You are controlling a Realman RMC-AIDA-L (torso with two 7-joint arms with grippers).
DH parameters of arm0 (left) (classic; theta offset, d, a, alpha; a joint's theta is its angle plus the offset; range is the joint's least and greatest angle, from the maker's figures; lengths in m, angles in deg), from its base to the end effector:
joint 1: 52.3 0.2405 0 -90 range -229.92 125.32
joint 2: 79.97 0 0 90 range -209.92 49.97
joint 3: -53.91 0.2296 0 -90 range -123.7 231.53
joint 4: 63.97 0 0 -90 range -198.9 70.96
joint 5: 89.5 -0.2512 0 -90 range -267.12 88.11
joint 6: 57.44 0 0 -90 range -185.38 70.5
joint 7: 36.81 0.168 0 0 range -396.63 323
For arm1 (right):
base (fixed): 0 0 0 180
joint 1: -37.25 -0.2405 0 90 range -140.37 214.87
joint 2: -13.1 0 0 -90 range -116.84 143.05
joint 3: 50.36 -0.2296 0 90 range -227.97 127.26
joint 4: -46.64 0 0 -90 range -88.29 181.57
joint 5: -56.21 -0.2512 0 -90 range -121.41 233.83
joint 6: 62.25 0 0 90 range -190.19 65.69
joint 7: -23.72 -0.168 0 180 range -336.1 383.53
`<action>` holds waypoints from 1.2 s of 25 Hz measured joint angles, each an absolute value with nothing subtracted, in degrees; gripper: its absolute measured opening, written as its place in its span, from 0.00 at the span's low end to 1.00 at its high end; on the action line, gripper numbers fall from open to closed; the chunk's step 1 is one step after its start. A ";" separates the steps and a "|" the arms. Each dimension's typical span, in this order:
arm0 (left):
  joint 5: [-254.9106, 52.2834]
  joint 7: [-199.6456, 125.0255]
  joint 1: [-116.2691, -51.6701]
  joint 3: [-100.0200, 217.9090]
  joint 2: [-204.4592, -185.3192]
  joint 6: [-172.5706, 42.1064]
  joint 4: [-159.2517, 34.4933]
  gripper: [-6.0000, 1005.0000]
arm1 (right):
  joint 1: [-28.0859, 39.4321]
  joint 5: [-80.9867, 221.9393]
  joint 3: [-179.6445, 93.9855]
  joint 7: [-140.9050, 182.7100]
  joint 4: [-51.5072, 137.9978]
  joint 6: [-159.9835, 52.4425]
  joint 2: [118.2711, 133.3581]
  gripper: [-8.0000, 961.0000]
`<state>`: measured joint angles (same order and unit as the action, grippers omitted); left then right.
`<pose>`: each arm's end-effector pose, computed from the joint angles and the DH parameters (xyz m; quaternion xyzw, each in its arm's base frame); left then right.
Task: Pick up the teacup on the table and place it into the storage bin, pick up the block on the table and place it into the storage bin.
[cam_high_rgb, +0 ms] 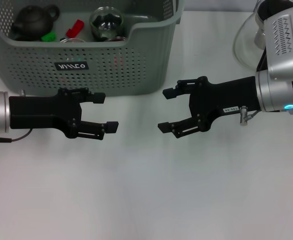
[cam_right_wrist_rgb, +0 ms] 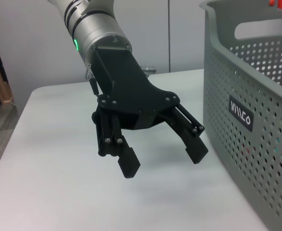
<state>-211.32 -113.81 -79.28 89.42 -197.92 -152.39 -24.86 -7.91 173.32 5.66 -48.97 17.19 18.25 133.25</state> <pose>-0.2883 0.3294 0.0059 -0.9473 -0.2187 -0.2073 0.1086 0.1811 0.3830 -0.0867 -0.9893 0.0506 0.1340 0.0271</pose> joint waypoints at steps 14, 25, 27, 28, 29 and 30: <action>-211.32 -113.80 -79.37 89.42 -197.92 -152.11 -24.86 0.93 | -8.32 173.27 5.45 -48.32 17.19 18.25 133.25 0.93; -211.32 -113.80 -79.37 89.42 -197.92 -152.09 -24.86 0.93 | -8.52 173.28 5.45 -48.26 17.37 17.73 133.34 0.93; -211.32 -113.80 -79.37 89.42 -197.92 -152.09 -24.86 0.93 | -8.52 173.28 5.45 -48.26 17.37 17.72 133.34 0.93; -211.32 -113.81 -79.37 89.42 -197.92 -152.09 -24.86 0.93 | -8.53 173.28 5.45 -48.26 17.37 17.72 133.34 0.93; -211.32 -113.80 -79.38 89.42 -197.93 -152.09 -24.86 0.93 | -8.54 173.28 5.45 -48.26 17.37 17.72 133.34 0.93; -211.32 -113.81 -79.37 89.42 -197.92 -152.09 -24.86 0.93 | -8.54 173.28 5.45 -48.26 17.37 17.72 133.34 0.93</action>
